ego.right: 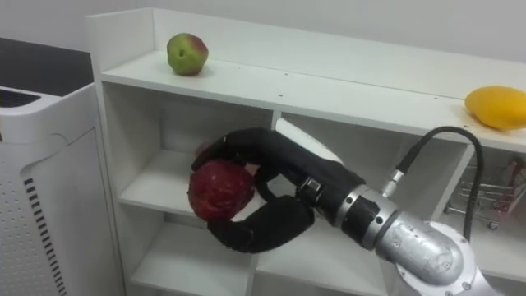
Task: Arrange fruit in the closet
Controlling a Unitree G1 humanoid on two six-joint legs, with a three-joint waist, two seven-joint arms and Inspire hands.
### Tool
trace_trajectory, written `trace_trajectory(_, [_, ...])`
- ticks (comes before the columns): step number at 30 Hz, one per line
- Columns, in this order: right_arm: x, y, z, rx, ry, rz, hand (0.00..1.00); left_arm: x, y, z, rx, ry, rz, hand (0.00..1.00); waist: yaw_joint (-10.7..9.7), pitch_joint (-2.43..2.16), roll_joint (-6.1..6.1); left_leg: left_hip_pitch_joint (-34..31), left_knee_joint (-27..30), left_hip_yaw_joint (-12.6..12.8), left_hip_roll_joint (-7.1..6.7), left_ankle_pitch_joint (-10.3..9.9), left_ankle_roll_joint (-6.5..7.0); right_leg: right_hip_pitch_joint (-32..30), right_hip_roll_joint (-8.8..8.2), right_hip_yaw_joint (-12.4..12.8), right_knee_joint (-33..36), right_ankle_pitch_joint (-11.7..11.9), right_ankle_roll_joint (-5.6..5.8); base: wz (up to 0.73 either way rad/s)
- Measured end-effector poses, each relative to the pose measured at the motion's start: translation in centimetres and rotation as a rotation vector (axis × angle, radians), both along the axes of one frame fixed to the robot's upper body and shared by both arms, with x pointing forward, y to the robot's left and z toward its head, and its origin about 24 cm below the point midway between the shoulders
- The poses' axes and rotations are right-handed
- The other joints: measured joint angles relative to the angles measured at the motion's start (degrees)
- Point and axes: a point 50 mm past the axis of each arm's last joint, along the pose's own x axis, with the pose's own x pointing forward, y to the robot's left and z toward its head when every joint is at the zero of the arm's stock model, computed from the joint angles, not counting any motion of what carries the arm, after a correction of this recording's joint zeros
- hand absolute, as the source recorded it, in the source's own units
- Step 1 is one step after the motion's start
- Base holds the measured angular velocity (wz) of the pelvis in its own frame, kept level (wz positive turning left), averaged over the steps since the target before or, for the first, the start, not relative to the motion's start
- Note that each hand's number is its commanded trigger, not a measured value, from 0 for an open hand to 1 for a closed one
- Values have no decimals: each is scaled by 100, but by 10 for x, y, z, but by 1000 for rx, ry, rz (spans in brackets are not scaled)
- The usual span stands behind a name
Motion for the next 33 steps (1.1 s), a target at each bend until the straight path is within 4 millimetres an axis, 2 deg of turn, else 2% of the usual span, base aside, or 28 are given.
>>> trace_trajectory(2, [-1,2,-8,-12,26,6,100,2,0,0,3,0,-21,0,10,10,-16,10,-3,0,2,0,0,7,2,1,2,0,0,0])
trace_trajectory(4, [-2,0,-19,-23,58,-10,100,5,-1,0,4,0,-37,0,88,47,-39,9,-4,-1,2,-1,0,8,3,4,1,0,0,0])
trace_trajectory(6, [-2,-5,-43,-41,136,-59,100,6,-4,-1,-1,4,-54,0,131,73,-50,-39,3,-9,2,-4,-1,-8,4,-4,2,4,6,0])
trace_trajectory(7, [-2,-6,-50,-44,158,-72,100,6,-5,-1,-3,5,-58,0,138,76,-46,-56,9,-15,1,-7,1,-18,2,-9,3,5,7,7])
trace_trajectory(12, [-1,-21,-88,-132,278,-173,100,9,-10,-2,-6,15,-112,0,135,138,92,-427,153,-209,-28,-3,10,-303,-42,-174,114,5,8,15])
trace_trajectory(16, [3,-29,-107,-148,332,-233,100,11,-13,-3,-12,20,-133,0,139,133,195,-756,329,-217,-29,1,16,-639,-89,-220,277,3,7,2])
trace_trajectory(19, [5,-37,-129,-234,364,-314,100,17,-16,-3,-20,6,-139,0,157,129,287,-1076,489,-244,-37,11,32,-1010,-161,-246,557,-25,-10,0])
trace_trajectory(22, [5,-42,-147,-254,409,-370,100,19,-18,-4,-32,-1,-134,0,135,146,315,-1373,697,-265,-52,15,40,-1328,-260,-311,890,-142,-31,8])
trace_trajectory(25, [9,-44,-162,-248,455,-423,100,26,-23,-4,-53,-29,-123,0,141,185,344,-1790,1098,-239,-54,-8,68,-1792,-359,-314,1439,-275,-62,9])
trace_trajectory(26, [9,-47,-166,-270,458,-443,100,30,-26,-5,-66,-34,-116,0,149,219,389,-1983,1332,-235,-55,-88,90,-1977,-404,-312,1701,-389,-92,12])
trace_trajectory(28, [11,-50,-167,-283,444,-466,100,34,-25,-4,-71,-55,-110,0,240,259,436,-2549,1947,-206,-64,-299,94,-2570,-532,-269,2351,-670,-174,-5])
trace_trajectory(31, [11,-53,-171,-284,448,-486,100,36,-23,-3,-64,-63,-106,0,323,273,452,-3029,2422,-206,-78,-398,70,-3073,-592,-170,2868,-833,-237,-5])
trace_trajectory(33, [10,-55,-172,-284,444,-504,100,34,-23,-3,-70,-67,-88,0,376,281,457,-3352,2693,-221,-39,-414,52,-3408,-611,-121,3154,-888,-286,2])
